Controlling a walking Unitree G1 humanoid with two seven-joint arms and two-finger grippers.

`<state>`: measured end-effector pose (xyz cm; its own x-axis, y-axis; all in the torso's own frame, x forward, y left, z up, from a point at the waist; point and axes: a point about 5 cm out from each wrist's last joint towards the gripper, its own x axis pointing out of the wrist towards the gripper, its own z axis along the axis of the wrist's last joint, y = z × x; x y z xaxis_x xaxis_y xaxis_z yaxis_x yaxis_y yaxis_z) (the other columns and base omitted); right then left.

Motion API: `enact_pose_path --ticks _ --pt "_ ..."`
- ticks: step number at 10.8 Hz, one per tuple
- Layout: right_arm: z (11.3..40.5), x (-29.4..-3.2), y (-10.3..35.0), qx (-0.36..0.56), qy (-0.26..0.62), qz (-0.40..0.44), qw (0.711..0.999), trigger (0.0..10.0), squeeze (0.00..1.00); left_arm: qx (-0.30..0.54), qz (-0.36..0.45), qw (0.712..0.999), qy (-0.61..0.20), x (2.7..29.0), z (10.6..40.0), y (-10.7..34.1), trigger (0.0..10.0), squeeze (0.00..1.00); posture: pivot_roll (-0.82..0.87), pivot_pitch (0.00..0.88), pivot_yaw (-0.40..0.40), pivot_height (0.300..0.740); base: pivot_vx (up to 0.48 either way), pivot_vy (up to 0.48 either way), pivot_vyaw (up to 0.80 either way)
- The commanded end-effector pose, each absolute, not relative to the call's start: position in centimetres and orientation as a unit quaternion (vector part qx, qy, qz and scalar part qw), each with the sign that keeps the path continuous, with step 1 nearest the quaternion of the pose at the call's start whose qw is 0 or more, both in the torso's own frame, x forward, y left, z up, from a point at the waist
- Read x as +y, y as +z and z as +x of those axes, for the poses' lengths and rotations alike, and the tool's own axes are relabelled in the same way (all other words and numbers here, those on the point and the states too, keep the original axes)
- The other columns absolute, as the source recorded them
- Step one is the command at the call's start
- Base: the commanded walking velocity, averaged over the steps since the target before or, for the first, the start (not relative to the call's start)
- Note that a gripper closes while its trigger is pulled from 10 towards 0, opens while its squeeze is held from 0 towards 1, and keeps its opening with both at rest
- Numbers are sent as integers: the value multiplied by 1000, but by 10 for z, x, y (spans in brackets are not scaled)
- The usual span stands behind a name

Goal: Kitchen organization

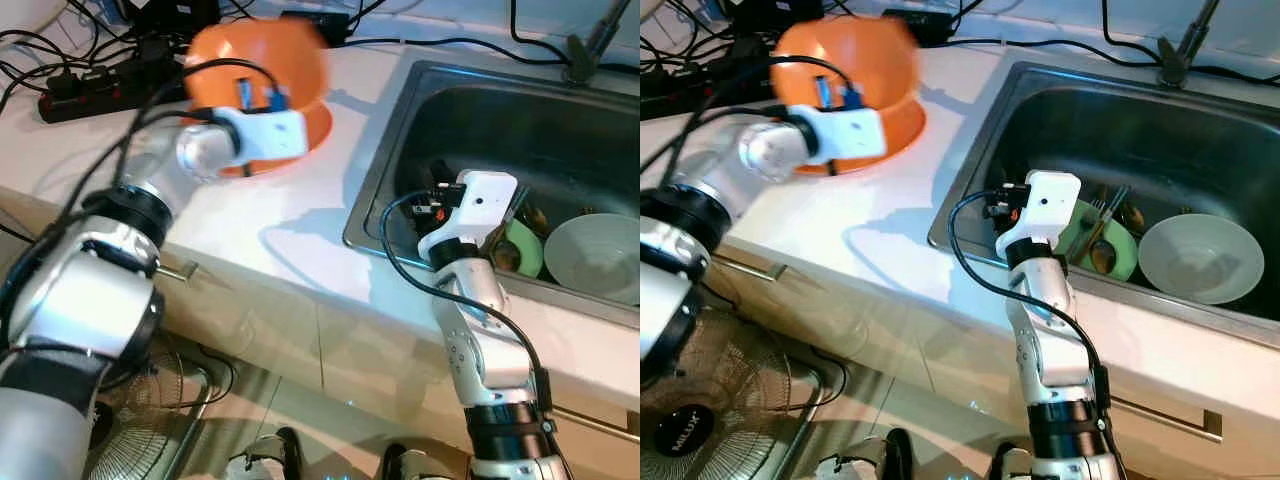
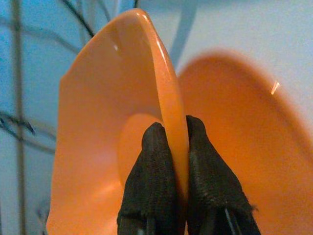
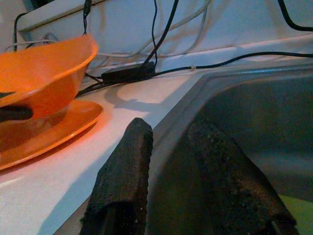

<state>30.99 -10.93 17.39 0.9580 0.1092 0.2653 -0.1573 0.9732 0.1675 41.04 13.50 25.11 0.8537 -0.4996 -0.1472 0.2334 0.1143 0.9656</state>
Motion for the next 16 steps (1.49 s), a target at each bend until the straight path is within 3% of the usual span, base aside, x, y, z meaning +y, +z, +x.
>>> enact_pose_path --ticks 1,2,3,4,5,6,11,14,15,16 --pt "309 -110 148 -75 57 102 990 10000 0 -150 621 729 -247 128 407 258 0 0 17 100 101 740 0 0 0" --pt "311 -110 149 -78 56 103 990 10000 0 -189 613 719 -268 116 400 254 0 0 17 87 104 740 0 0 0" --pt "313 -111 150 -82 55 102 990 10000 0 -214 598 720 -278 109 395 251 10000 0 18 79 103 740 0 0 0" --pt "319 -117 156 -94 48 95 990 10000 173 -239 567 731 -293 97 384 240 10000 0 14 78 101 740 0 0 0" --pt "322 -120 160 -99 44 93 990 10000 718 -243 557 736 -299 94 381 236 10000 0 15 81 99 740 0 0 0" --pt "325 -124 166 -106 39 106 988 10000 1000 -249 544 741 -305 89 376 230 10000 0 15 80 97 740 0 0 0" --pt "340 -156 220 -161 33 201 966 10000 1000 -243 522 757 -309 79 358 213 10000 0 16 87 76 740 0 0 0" --pt "343 -153 230 -149 78 230 958 10000 1000 -240 525 749 -326 72 351 208 10000 0 9 91 69 740 0 0 0" --pt "345 -151 229 -142 87 223 961 10000 0 -241 524 745 -336 69 348 207 10000 0 10 92 68 740 0 0 0" --pt "345 -150 228 -137 91 222 961 10000 0 -242 523 743 -341 67 346 206 10000 0 12 91 68 740 0 0 0"
